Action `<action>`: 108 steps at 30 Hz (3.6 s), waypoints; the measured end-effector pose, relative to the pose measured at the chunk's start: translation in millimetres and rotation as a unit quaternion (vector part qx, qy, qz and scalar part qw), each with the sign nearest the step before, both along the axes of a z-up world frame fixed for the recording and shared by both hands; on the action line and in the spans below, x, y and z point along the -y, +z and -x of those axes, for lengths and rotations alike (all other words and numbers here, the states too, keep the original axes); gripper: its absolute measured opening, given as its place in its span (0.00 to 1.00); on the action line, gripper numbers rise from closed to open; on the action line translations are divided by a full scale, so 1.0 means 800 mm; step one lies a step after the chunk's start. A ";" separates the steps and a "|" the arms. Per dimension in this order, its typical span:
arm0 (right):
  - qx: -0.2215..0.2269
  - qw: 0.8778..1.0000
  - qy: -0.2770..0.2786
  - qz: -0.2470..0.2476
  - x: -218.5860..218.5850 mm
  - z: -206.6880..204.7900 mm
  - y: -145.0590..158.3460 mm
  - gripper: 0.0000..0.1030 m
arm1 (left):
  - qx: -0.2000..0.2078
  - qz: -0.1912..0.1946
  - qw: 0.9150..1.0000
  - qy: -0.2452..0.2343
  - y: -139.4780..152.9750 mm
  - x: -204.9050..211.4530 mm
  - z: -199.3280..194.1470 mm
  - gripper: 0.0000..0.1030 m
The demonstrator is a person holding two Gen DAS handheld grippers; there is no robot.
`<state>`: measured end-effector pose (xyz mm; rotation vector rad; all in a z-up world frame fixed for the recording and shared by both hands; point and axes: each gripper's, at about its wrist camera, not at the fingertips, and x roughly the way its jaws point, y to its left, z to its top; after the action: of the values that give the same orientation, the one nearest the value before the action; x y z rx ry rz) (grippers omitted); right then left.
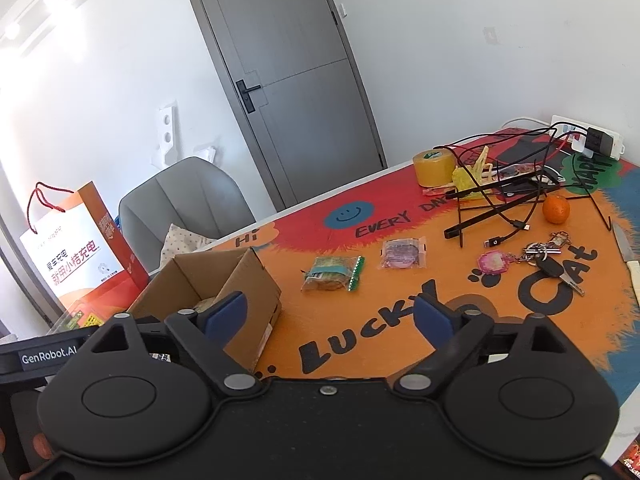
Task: Organize snacks
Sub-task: 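Move both open grippers back over the two remaining snack packets, then grasp the green-striped clear packet with the left gripper while the right grasps the brown pastry packet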
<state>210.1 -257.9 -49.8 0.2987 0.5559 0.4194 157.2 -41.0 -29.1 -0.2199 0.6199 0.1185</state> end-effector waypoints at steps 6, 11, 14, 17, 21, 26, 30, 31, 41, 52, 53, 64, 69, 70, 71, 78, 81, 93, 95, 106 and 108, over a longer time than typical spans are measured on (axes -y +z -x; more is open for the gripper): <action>-0.003 1.000 0.002 -0.006 0.015 0.000 -0.004 0.95 | -0.003 -0.008 1.000 -0.014 -0.001 0.024 -0.002 0.97; -0.004 1.000 -0.005 -0.009 0.028 -0.005 -0.008 0.96 | -0.004 -0.004 1.000 -0.024 -0.003 0.042 -0.013 0.97; -0.010 1.000 -0.011 -0.014 0.038 -0.012 -0.014 0.96 | -0.003 -0.002 1.000 -0.029 -0.006 0.054 -0.021 0.97; -0.015 1.000 -0.018 -0.018 0.047 -0.019 -0.020 0.96 | -0.003 0.002 0.999 -0.033 -0.010 0.063 -0.030 0.97; -0.022 0.999 -0.030 -0.025 0.059 -0.031 -0.029 0.96 | 0.001 0.003 0.999 -0.041 -0.015 0.078 -0.044 0.97; -0.032 0.998 -0.051 -0.032 0.077 -0.047 -0.041 0.95 | -0.007 0.004 0.999 -0.038 -0.026 0.097 -0.072 0.96; -0.037 0.997 -0.059 -0.041 0.094 -0.058 -0.049 0.95 | -0.016 -0.004 0.999 -0.035 -0.039 0.110 -0.097 0.96; -0.038 0.997 -0.061 -0.041 0.098 -0.061 -0.051 0.95 | -0.019 -0.004 0.999 -0.033 -0.043 0.112 -0.103 0.96; -0.053 0.995 -0.068 -0.047 0.116 -0.099 -0.073 0.89 | -0.044 0.003 0.999 0.013 -0.072 0.121 -0.159 0.95; -0.064 0.995 -0.053 -0.048 0.104 -0.143 -0.082 0.85 | -0.057 -0.019 0.997 0.038 -0.097 0.106 -0.206 0.92; -0.066 0.995 -0.052 -0.049 0.103 -0.147 -0.083 0.85 | -0.058 -0.019 0.997 0.040 -0.098 0.104 -0.210 0.92; -0.083 0.995 -0.025 -0.052 0.076 -0.190 -0.093 0.85 | -0.064 -0.008 0.996 0.063 -0.112 0.085 -0.250 0.93; -0.089 0.995 -0.021 -0.049 0.068 -0.208 -0.097 0.85 | -0.069 -0.022 0.995 0.072 -0.124 0.084 -0.272 0.93; -0.090 0.995 -0.020 -0.047 0.066 -0.213 -0.098 0.85 | -0.073 -0.022 0.994 0.074 -0.127 0.083 -0.276 0.93; -0.093 0.994 -0.019 -0.044 0.065 -0.217 -0.100 0.85 | -0.075 -0.020 0.994 0.076 -0.130 0.082 -0.280 0.93; -0.104 0.994 -0.015 -0.033 0.052 -0.242 -0.104 0.84 | -0.088 -0.023 0.992 0.082 -0.147 0.082 -0.296 0.92; -0.106 0.994 -0.013 -0.030 0.045 -0.250 -0.104 0.84 | -0.077 -0.039 0.993 0.077 -0.147 0.086 -0.293 0.75; -0.119 0.993 -0.018 0.004 0.006 -0.264 -0.121 0.82 | -0.047 0.003 0.996 0.076 -0.126 0.069 -0.274 0.51; -0.119 0.993 -0.015 0.009 -0.002 -0.266 -0.122 0.81 | -0.043 0.007 0.996 0.078 -0.122 0.067 -0.272 0.51; -0.112 0.991 -0.022 0.071 -0.042 -0.278 -0.123 0.65 | -0.027 0.031 0.995 0.089 -0.106 0.048 -0.258 0.50; -0.104 0.990 -0.026 0.091 -0.046 -0.275 -0.123 0.47 | -0.027 0.036 0.995 0.088 -0.104 0.045 -0.256 0.50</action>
<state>430.3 -221.1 -147.9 0.1827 0.7843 0.2852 361.7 -77.2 -112.3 -0.3416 0.6582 0.2737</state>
